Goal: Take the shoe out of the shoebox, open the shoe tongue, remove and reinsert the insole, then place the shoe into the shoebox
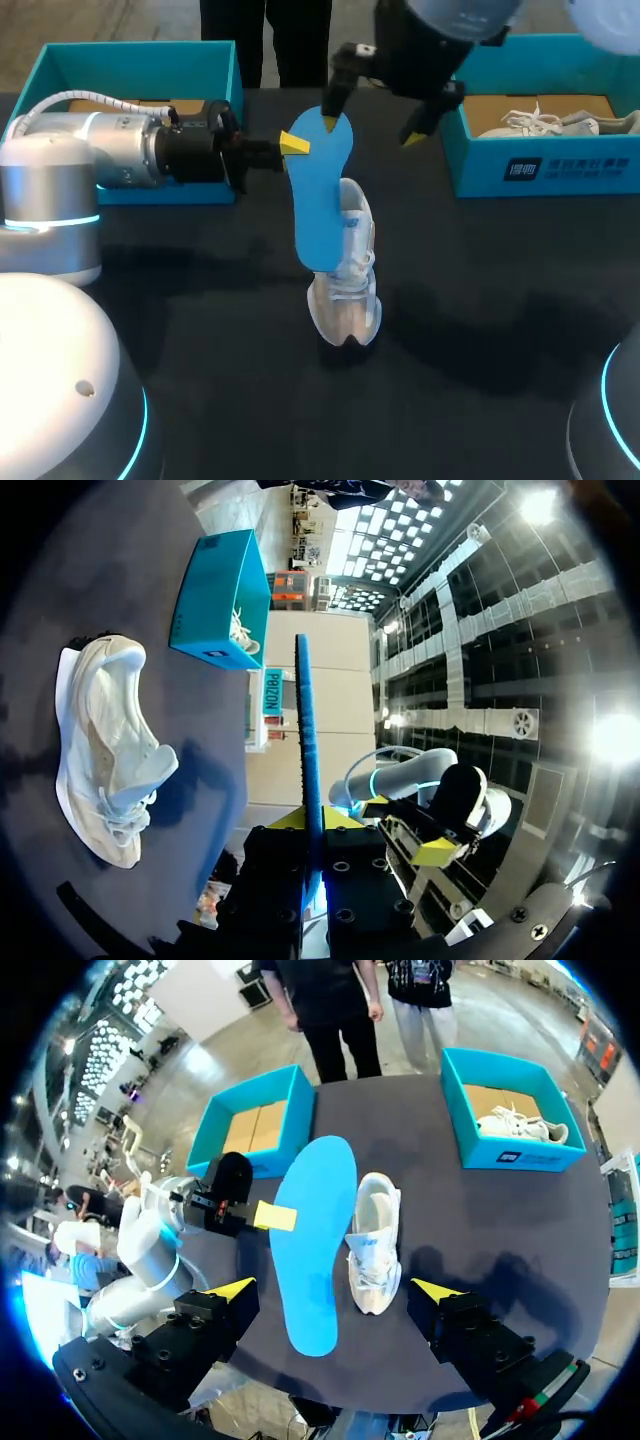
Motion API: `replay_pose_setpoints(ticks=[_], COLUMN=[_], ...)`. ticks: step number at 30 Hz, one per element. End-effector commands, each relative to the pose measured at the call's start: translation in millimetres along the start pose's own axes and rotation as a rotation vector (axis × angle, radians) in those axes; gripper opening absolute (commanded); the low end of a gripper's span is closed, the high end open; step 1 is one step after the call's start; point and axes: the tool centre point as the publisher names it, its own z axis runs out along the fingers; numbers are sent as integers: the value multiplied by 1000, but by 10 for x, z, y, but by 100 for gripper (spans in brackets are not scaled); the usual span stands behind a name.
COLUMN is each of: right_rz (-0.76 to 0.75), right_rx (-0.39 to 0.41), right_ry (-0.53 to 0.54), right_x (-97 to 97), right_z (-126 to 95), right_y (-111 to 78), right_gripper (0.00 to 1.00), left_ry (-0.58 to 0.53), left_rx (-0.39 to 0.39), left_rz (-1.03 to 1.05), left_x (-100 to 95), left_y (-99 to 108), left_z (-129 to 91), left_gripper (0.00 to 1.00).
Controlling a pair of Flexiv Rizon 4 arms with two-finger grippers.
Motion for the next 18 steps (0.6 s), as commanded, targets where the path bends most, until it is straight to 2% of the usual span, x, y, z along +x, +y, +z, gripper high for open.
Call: replay_pose_setpoints(ticks=[1, 13, 18], right_rz=[6, 28, 21], right_rx=[-4, -6, -46], right_ry=[348, 544, 694], right_x=[-181, -360, -416], right_z=[23, 159, 208], right_y=[-7, 7, 24], right_gripper=[100, 100, 100], left_ry=[-3, -3, -1], left_rx=[-4, -17, -24], left_rz=[-1, 1, 0], left_x=[6, 38, 41], left_y=[8, 43, 51], left_z=[-14, -14, -13], left_gripper=[0, 0, 0])
